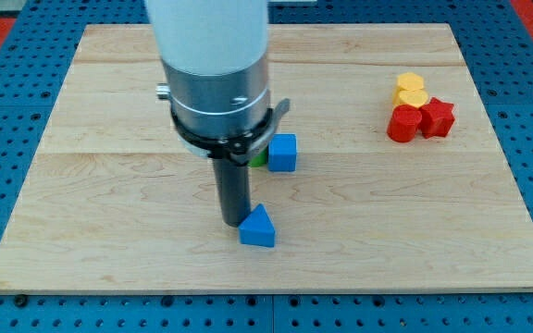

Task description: Move blue cube towards left side of the blue triangle

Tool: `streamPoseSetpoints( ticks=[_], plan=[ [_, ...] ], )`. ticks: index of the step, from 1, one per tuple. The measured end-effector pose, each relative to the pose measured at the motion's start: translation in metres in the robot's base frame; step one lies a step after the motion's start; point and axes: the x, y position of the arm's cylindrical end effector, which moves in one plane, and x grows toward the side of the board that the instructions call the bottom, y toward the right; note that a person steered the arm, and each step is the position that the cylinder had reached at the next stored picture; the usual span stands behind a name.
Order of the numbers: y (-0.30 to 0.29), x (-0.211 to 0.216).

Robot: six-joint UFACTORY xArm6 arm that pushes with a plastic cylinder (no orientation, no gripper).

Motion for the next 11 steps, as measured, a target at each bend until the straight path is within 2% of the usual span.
streamPoseSetpoints(
  ticks=[2, 3, 4, 5, 6, 8, 9, 11],
  plan=[
    [0.022, -0.008],
    [0.083, -0.008],
    [0.114, -0.043],
    [0.114, -0.106],
    [0.097, -0.115],
    [0.035, -0.097],
    [0.033, -0.074],
    [-0.011, -0.074]
  ],
)
